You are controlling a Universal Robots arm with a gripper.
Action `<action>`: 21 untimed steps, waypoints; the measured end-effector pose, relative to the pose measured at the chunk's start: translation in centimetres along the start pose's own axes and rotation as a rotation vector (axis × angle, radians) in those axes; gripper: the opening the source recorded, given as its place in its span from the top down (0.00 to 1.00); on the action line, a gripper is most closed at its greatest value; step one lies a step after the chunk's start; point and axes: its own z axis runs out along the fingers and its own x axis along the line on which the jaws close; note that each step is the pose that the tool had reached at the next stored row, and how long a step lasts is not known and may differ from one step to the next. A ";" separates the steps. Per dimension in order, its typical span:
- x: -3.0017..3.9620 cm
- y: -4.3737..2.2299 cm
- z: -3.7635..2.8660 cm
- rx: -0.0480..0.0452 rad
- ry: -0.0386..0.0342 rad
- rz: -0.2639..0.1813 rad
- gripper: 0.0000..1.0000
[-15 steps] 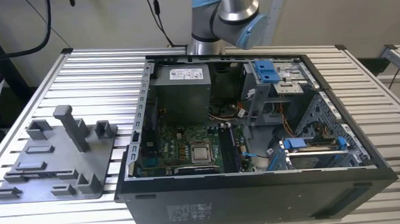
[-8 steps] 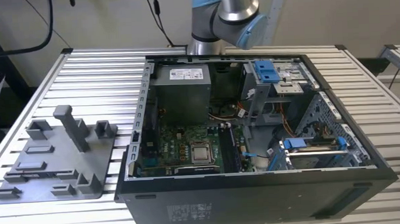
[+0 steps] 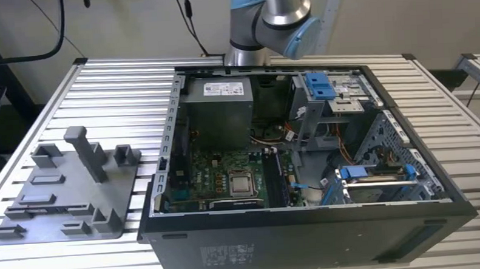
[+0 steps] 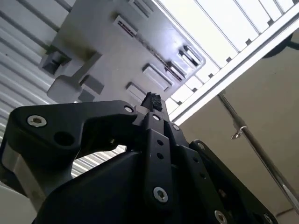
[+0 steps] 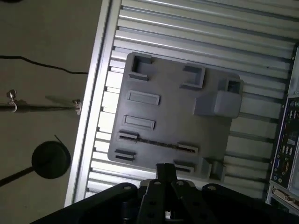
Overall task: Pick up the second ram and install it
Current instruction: 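Pick up the second ram and move it above second insertion slot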
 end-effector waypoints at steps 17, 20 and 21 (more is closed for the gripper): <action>0.00 0.00 0.00 -0.0003 0.0014 -0.025 0.89; 0.00 0.00 0.00 -0.0006 0.0026 -0.049 0.89; 0.00 0.00 0.00 -0.0008 0.0033 -0.061 0.89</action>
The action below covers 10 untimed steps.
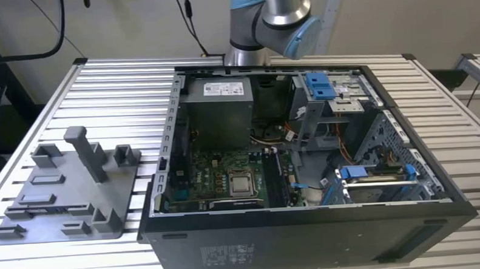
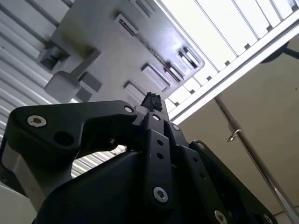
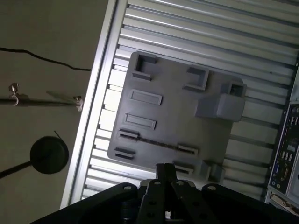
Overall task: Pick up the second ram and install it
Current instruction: 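Pick up the second ram and move it above second insertion slot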
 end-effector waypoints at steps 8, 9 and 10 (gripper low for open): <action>0.00 0.00 0.00 -0.0015 0.0064 -0.120 0.89; 0.00 0.00 0.00 -0.0017 0.0074 -0.138 0.89; 0.00 0.00 0.00 -0.0019 0.0084 -0.156 0.89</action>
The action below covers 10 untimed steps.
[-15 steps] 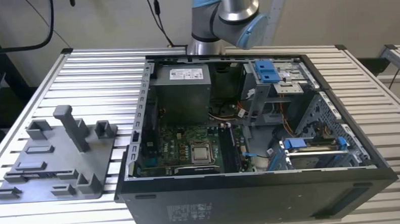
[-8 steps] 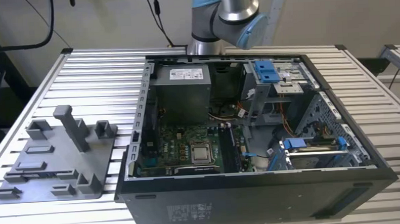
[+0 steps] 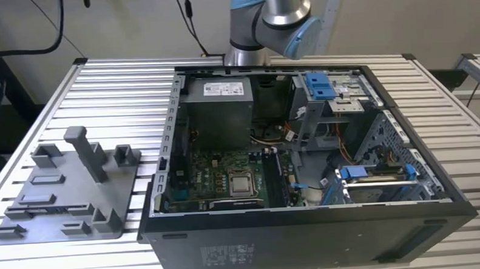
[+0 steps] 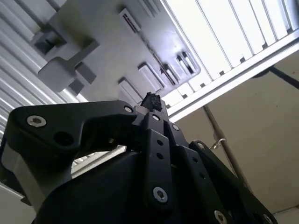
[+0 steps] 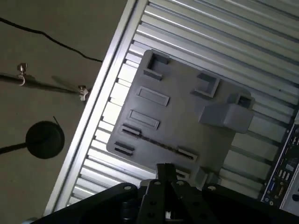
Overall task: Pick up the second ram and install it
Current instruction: 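Pick up the second ram and move it above second insertion slot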
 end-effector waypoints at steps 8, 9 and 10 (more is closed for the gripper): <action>-0.02 0.07 0.00 -0.0005 0.0046 -0.102 0.89; -0.02 0.07 0.00 -0.0005 0.0049 -0.105 0.89; -0.03 0.07 0.00 -0.0006 0.0050 -0.108 0.89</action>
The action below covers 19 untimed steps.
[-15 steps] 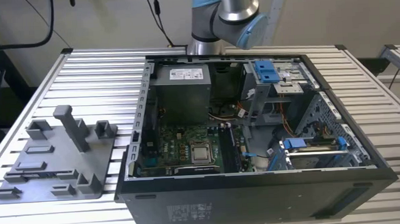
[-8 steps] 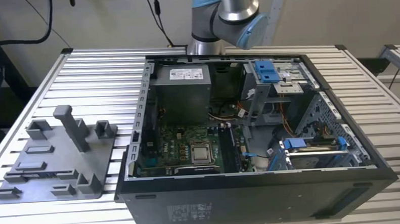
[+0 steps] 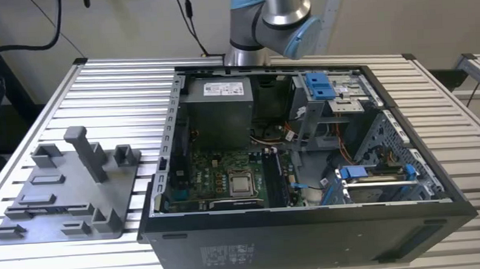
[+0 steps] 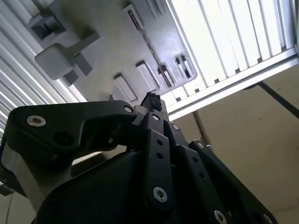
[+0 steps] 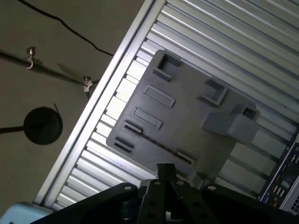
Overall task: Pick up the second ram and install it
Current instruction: 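Pick up the second ram and move it above second insertion slot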
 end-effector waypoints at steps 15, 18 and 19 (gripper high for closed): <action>0.00 0.01 0.01 -0.0021 0.0090 -0.171 0.89; -0.01 0.01 0.00 -0.0023 0.0114 -0.210 0.89; -0.01 0.01 0.00 -0.0023 0.0122 -0.222 0.89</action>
